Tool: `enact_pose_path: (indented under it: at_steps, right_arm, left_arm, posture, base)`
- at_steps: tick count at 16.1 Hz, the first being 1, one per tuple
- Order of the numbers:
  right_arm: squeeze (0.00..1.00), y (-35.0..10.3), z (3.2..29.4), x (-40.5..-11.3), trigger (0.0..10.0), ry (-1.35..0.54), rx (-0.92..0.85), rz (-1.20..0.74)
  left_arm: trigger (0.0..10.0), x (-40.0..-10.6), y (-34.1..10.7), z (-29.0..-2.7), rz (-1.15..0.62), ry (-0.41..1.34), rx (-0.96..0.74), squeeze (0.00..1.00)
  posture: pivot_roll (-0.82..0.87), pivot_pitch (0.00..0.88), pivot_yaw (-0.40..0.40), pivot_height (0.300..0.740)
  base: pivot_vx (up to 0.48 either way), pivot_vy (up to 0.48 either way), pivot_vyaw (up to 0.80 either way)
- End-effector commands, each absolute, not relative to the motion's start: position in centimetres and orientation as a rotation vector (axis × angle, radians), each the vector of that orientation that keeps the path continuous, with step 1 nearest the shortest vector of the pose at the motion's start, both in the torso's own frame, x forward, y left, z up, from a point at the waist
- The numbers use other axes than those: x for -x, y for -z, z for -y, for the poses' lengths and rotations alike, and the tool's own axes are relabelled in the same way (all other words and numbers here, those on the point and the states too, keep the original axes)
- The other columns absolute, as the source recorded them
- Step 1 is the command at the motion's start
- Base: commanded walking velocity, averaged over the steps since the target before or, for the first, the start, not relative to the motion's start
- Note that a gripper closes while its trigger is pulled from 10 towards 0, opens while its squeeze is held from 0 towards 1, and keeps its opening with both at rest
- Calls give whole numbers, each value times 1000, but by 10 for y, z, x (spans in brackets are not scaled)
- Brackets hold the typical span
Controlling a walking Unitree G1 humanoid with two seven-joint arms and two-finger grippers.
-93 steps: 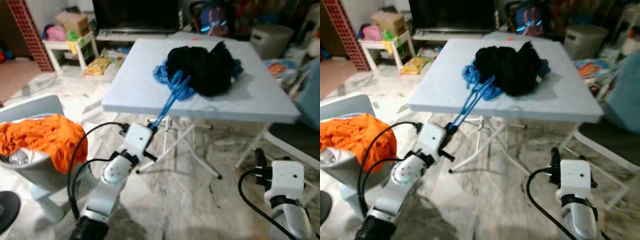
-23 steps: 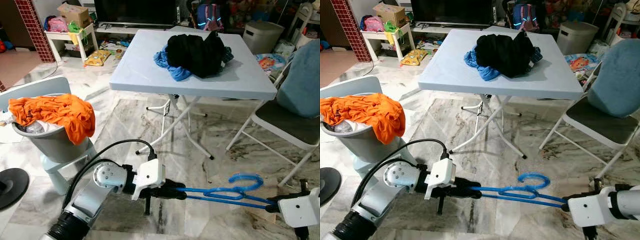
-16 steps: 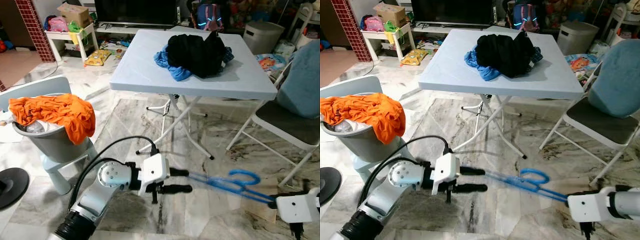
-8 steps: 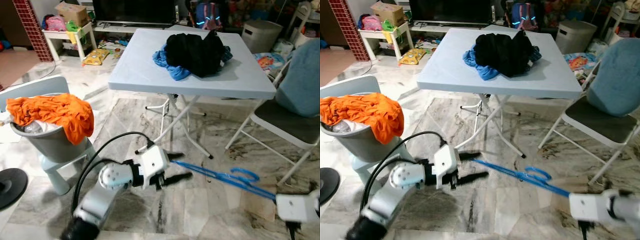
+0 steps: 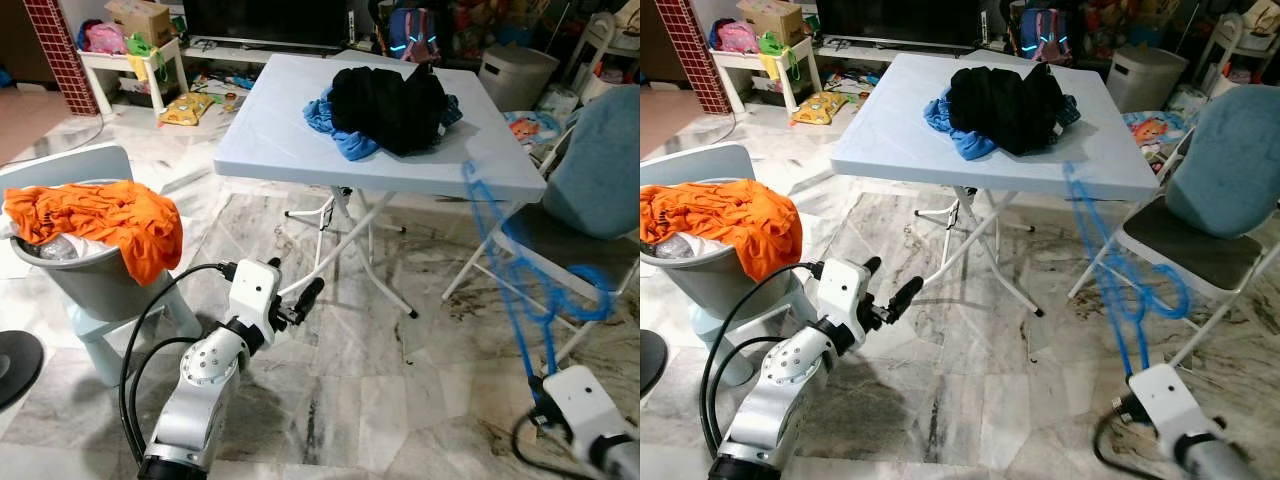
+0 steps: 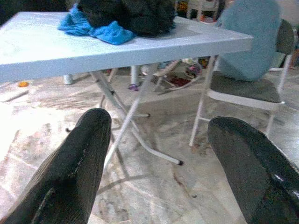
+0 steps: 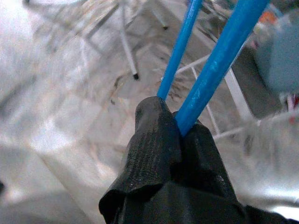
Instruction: Hang hanger
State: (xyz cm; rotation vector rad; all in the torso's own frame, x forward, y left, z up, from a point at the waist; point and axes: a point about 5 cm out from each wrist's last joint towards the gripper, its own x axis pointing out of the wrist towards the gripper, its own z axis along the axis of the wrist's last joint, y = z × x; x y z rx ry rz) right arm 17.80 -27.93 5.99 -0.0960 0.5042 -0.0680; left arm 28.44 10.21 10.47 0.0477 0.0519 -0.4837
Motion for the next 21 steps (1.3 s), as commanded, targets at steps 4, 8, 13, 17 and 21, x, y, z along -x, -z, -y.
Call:
enact_pose_path:
  at_steps: [4,8,13,17,21]
  right_arm:
    - [0,-57,265,-158,0,357,-18,-562]
    - [0,-52,243,-152,10000,375,-59,-609]
    - [0,-68,234,-169,10000,362,25,-501]
    - [0,-66,226,-171,10000,318,-39,-515]
    - [0,-66,223,-174,10000,303,-42,-509]
  left_arm:
    - [10000,-291,-105,-102,-83,444,-57,1000]
    - [10000,-291,-96,-107,-143,391,-31,1000]
    - [10000,-287,-91,-98,-184,459,-1,0]
    - [10000,-288,-87,-95,-248,456,64,0]
    - [10000,-289,-89,-92,-251,495,73,0]
  posture:
    - [10,0,-43,740]
    - [9,0,-55,740]
    - [-2,0,-66,740]
    - [-4,0,-70,740]
    - [-5,0,-67,740]
  base:
    - [0,0,0]
    - [0,0,0]
    - [0,0,0]
    - [0,0,-200]
    - [0,144,-800]
